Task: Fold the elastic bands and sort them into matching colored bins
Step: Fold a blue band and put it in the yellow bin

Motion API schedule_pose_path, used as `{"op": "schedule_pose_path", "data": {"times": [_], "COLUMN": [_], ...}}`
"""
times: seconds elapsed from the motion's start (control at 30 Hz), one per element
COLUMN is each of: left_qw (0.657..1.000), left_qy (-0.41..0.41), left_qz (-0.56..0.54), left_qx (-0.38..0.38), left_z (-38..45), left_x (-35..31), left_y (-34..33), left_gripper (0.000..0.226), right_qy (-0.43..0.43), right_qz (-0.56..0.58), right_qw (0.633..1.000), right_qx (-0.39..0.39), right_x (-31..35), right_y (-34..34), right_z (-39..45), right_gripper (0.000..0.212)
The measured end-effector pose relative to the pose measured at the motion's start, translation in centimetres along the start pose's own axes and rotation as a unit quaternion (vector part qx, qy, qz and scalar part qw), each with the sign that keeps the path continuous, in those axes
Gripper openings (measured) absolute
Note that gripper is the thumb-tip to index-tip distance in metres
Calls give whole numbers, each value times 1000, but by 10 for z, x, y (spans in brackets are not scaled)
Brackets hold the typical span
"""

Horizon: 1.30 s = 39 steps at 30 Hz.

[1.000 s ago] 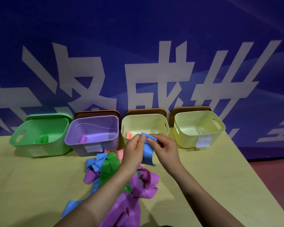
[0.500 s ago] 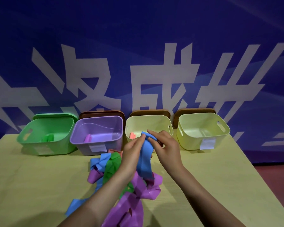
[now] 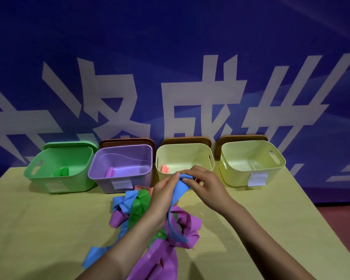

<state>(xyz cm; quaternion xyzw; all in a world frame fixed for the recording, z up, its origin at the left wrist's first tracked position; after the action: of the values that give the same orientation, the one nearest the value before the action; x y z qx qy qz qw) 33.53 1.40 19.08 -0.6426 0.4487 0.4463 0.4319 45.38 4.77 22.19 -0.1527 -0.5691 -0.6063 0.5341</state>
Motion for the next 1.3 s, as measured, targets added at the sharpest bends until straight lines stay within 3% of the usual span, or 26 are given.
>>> {"op": "schedule_pose_path", "data": {"times": [0.3, 0.43, 0.57, 0.73, 1.03, 1.13, 1.3], "left_qw": [999, 999, 998, 992, 985, 983, 993], "left_qy": [29, 18, -11, -62, -123, -148, -103], "left_qz": [13, 7, 38, 109, 124, 109, 51], "left_qx": [29, 41, 47, 29, 12, -11, -41], "left_z": [1, -1, 0, 1, -5, -13, -34], "left_x": [5, 4, 0, -4, -1, 4, 16], "left_y": [3, -1, -7, -7, 0, 6, 16], "left_gripper": [26, 21, 20, 22, 21, 27, 29], "right_qy": [-61, -140, -190, -175, -140, -98, -90], "right_qz": [81, 197, 228, 224, 184, 145, 103], "right_qw": [995, 970, 955, 958, 972, 983, 989], "right_qx": [21, -10, -16, -47, -45, -63, -58], "right_x": [-10, -13, -17, -15, -6, -3, 1], "right_y": [-8, -10, -13, -6, -12, -18, -31], "right_z": [-7, -8, -11, -14, -22, -30, -45], "right_gripper": [28, 28, 25, 25, 14, 24, 24]}}
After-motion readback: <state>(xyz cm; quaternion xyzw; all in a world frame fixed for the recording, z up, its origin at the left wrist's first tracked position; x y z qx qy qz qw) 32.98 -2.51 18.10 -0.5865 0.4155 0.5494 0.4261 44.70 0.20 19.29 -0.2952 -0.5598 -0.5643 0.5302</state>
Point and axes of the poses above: each hand's wrist, its own z-axis towards the middle knuckle, its own y-axis out of the back of the hand, x = y × z, the point moved 8 cm from there along z, towards the middle knuckle, and after that the axes turned 1 degree about -z, right-handed, at the moved point
